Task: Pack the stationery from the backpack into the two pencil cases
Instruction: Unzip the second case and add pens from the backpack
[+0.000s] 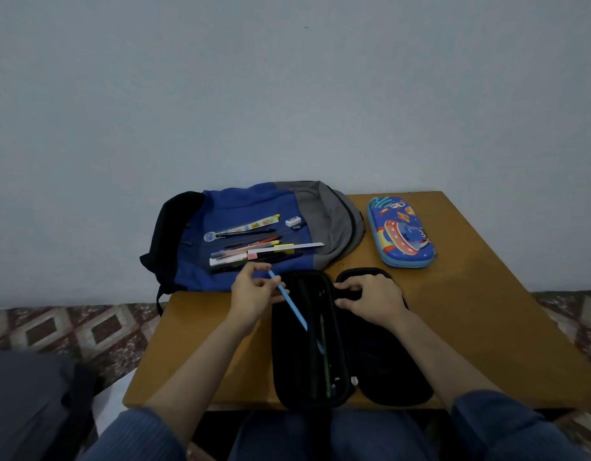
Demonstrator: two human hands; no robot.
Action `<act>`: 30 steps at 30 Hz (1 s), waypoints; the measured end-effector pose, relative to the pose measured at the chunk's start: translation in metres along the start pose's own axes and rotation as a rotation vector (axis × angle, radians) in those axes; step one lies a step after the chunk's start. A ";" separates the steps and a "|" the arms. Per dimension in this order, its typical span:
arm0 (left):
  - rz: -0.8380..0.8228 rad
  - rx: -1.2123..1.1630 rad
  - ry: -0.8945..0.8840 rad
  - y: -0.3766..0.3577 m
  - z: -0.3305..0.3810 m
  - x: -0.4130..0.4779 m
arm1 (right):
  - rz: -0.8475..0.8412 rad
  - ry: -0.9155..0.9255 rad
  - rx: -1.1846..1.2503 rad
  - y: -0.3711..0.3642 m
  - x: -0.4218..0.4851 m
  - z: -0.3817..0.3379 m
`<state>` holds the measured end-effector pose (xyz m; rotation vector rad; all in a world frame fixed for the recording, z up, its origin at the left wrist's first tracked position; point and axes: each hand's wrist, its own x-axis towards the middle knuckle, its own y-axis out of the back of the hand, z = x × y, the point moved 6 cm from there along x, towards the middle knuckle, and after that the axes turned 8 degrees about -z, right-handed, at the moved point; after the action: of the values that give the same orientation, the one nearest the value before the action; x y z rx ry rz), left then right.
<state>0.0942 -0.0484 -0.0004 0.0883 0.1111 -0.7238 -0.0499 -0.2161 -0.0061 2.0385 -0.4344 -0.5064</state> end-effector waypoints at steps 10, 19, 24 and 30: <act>-0.058 0.890 -0.003 -0.036 -0.016 -0.024 | 0.006 -0.004 0.002 -0.003 0.003 0.003; -0.151 0.837 0.052 -0.047 -0.012 -0.054 | 0.015 0.013 0.009 -0.003 0.001 0.002; -0.194 0.758 0.095 -0.055 -0.017 -0.059 | 0.015 0.006 0.011 -0.003 0.001 0.003; -0.138 0.786 0.072 -0.052 -0.009 -0.059 | 0.015 0.000 -0.008 -0.003 -0.001 0.002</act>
<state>0.0151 -0.0473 -0.0042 0.8636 -0.1062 -0.8690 -0.0514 -0.2161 -0.0092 2.0263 -0.4467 -0.4989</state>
